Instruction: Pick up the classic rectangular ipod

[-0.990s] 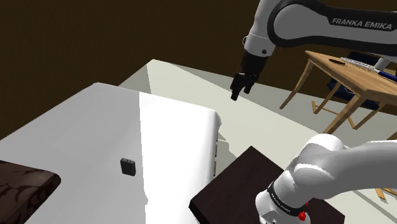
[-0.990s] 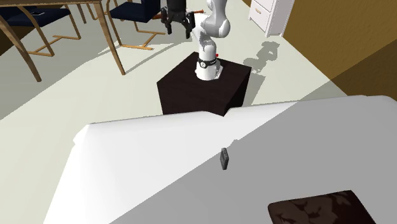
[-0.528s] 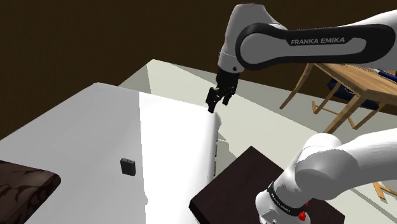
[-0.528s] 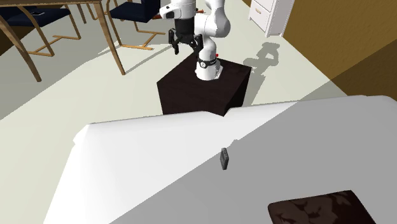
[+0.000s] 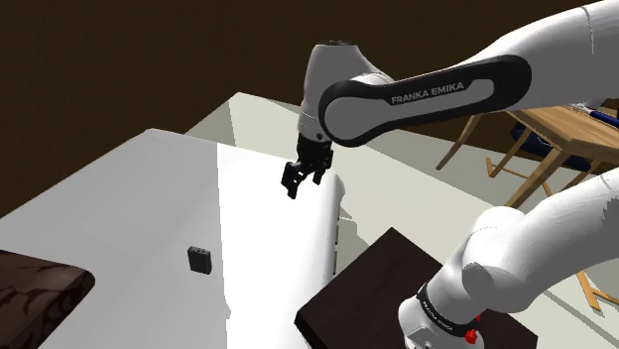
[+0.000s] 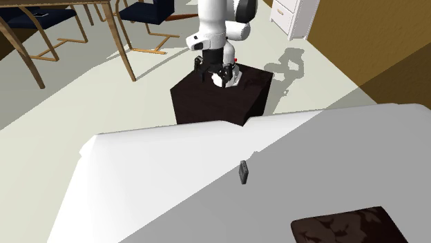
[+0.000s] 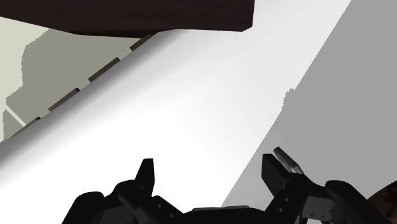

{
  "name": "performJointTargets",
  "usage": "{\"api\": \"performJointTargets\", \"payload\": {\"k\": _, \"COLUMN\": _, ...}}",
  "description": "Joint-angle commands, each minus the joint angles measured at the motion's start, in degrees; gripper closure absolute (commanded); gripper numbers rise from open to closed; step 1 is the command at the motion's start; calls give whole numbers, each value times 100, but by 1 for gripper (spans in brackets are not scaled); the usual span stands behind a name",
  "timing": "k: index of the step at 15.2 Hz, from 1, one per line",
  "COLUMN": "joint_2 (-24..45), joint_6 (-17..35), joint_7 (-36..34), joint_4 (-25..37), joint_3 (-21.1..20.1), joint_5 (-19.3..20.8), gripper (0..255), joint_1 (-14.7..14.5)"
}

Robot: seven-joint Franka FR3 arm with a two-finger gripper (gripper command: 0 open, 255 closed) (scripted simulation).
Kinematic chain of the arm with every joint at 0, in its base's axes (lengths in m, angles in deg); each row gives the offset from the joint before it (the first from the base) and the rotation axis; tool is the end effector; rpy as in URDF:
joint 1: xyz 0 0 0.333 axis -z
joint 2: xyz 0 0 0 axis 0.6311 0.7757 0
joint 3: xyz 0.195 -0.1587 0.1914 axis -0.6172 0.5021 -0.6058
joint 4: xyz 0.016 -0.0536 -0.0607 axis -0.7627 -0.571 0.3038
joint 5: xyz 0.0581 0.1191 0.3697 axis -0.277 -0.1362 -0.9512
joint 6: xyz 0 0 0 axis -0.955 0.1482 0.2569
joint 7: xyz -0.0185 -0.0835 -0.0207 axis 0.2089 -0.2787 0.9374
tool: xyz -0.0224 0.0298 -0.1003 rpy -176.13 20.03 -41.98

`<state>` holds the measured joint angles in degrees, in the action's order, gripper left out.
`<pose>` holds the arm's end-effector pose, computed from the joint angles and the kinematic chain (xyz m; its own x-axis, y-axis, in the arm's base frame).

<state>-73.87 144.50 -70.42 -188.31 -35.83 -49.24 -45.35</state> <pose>0.3999 0.1487 0.4267 0.9981 0.0622 -0.0013 0.0622 -0.9981 0.0019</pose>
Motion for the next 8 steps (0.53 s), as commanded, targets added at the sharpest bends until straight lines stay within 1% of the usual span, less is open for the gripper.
{"api": "performJointTargets", "payload": {"k": 1, "joint_2": 412, "joint_6": 334, "joint_7": -155, "joint_4": 87, "joint_3": -135, "joint_5": 29, "gripper": 0, "joint_1": -21}}
{"api": "performJointTargets", "payload": {"k": 4, "joint_2": 1031, "joint_6": 740, "joint_7": -449, "joint_4": 296, "joint_3": -346, "joint_5": 134, "gripper": 0, "joint_1": -66}}
{"api": "performJointTargets", "payload": {"k": 8, "joint_2": 1901, "joint_6": 1202, "joint_7": -900, "joint_4": 677, "joint_3": -571, "joint_5": 414, "gripper": 0, "joint_1": -141}}
